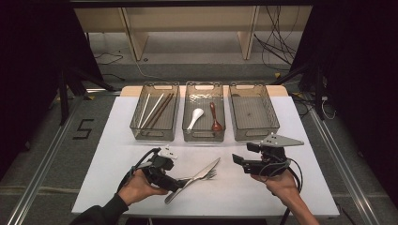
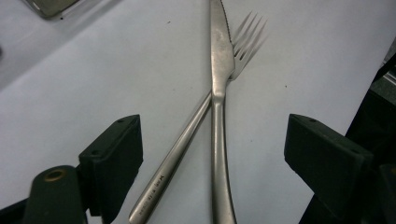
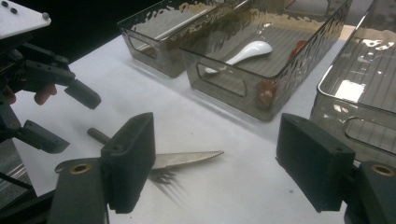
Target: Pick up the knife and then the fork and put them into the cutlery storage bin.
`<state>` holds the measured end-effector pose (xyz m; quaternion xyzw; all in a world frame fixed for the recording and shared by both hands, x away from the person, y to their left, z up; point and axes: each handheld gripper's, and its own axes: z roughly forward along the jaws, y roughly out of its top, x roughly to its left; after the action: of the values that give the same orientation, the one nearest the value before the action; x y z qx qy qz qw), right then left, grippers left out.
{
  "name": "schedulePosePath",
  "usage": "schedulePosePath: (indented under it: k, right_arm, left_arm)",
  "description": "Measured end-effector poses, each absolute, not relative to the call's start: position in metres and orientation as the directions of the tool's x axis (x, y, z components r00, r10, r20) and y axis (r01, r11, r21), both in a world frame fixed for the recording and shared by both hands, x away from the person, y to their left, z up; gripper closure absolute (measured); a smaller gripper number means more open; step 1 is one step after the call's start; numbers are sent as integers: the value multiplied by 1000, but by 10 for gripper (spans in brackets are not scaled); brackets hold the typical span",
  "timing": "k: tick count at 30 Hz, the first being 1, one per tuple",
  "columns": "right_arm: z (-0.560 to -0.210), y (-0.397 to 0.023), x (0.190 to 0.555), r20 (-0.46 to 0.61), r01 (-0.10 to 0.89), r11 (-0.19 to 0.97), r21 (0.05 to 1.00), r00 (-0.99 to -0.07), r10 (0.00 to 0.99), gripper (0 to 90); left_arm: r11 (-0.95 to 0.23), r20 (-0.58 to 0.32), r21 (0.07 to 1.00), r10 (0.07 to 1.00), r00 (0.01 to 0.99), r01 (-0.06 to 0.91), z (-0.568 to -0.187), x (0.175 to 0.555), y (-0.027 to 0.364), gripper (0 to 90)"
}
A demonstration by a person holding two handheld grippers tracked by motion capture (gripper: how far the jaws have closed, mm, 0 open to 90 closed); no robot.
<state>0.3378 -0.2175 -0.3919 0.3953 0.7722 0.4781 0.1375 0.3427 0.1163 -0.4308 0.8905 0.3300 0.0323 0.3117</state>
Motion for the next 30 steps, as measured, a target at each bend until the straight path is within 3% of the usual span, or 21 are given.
schedulePosePath:
  k: [6,19,30]
  right_arm:
    - [-391,-216,337,161,478,236,846,-651,742,291]
    - [-391,-213,336,149,474,251,844,-657,739,291]
    - [-391,-212,336,146,473,257,843,-660,737,291]
  left_arm:
    - [-619,-133,557,592,795,554,-434,339,114,237]
    - [-697,-135,489,533,835,525,-447,336,100,483]
    - [-733,-103,437,534,839,521,-460,342,90,611]
